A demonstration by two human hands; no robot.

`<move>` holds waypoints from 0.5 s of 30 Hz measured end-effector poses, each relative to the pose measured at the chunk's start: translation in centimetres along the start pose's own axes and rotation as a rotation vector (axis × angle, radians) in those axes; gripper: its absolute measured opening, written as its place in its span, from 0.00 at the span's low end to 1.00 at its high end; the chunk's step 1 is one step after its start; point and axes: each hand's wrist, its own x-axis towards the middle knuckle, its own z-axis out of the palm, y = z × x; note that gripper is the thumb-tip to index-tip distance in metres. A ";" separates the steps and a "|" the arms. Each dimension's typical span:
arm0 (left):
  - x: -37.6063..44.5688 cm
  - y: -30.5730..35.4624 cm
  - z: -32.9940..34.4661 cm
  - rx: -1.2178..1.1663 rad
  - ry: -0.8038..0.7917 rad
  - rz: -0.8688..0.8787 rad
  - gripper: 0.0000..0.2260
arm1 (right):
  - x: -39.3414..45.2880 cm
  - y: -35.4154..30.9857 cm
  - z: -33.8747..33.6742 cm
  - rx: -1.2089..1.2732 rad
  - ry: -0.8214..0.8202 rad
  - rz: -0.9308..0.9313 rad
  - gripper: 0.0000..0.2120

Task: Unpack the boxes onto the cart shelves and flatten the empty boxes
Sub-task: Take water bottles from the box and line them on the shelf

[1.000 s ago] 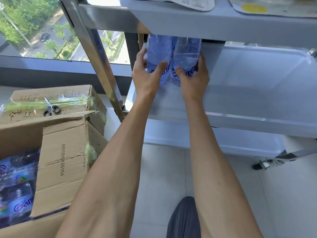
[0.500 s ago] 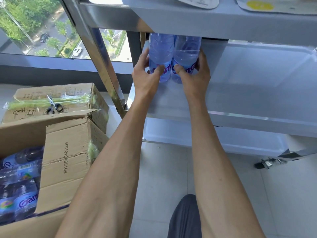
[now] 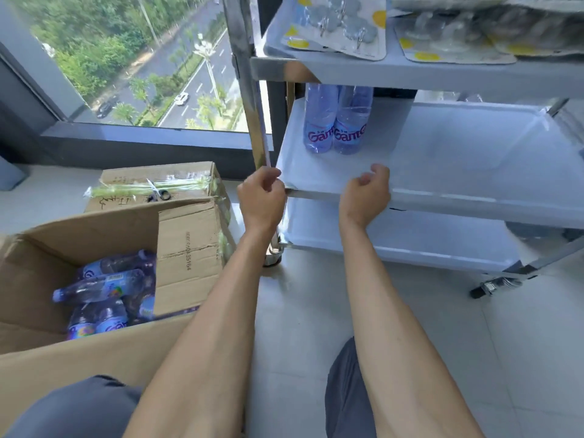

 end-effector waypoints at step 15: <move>-1.3 -16.9 -30.0 0.207 0.632 -0.970 0.18 | -31.4 -4.1 15.1 -0.258 -1.261 -0.044 0.17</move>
